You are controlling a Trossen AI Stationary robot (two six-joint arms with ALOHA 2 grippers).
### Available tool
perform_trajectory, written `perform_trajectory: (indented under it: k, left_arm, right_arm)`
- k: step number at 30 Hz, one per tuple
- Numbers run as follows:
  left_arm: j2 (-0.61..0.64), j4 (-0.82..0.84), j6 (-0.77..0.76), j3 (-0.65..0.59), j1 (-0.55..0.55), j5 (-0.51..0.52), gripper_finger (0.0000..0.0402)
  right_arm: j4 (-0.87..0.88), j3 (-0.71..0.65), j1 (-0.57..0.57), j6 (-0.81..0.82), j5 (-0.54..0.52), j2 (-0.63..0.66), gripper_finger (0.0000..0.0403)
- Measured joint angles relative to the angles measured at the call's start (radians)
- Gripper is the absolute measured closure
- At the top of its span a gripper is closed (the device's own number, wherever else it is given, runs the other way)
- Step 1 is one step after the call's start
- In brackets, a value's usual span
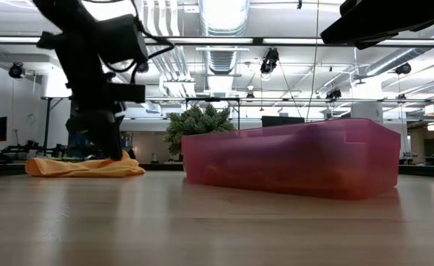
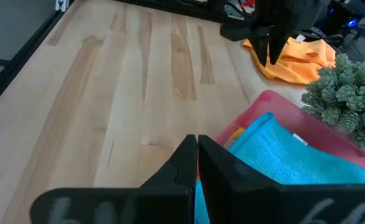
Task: Fold microfiber towels
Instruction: Fold the orange microfiber cloth
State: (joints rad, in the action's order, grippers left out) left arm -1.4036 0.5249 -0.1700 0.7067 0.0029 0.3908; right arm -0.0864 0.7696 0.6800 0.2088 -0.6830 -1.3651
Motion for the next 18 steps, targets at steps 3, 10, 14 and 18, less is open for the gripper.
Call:
perform_trajectory:
  k: [3, 10, 14, 18]
  left_arm:
    - [0.0, -0.057, 0.0, -0.042, 0.021, 0.015, 0.0275]
    - [0.0, -0.151, -0.004, -0.091, 0.05, 0.029, 0.0246]
    - [0.0, -0.203, -0.005, -0.115, 0.052, 0.029, 0.0246]
    - [0.0, -0.247, -0.012, -0.153, 0.054, 0.021, 0.0264]
  right_arm:
    - [0.0, 0.0, 0.0, 0.0, 0.0, 0.0, 0.0394]
    - [-0.001, 0.0, 0.0, 0.008, 0.0, 0.0, 0.0394]
    - [-0.001, 0.0, 0.0, 0.016, 0.0, 0.0, 0.0394]
    - [-0.001, 0.0, 0.0, 0.018, 0.0, 0.0, 0.0394]
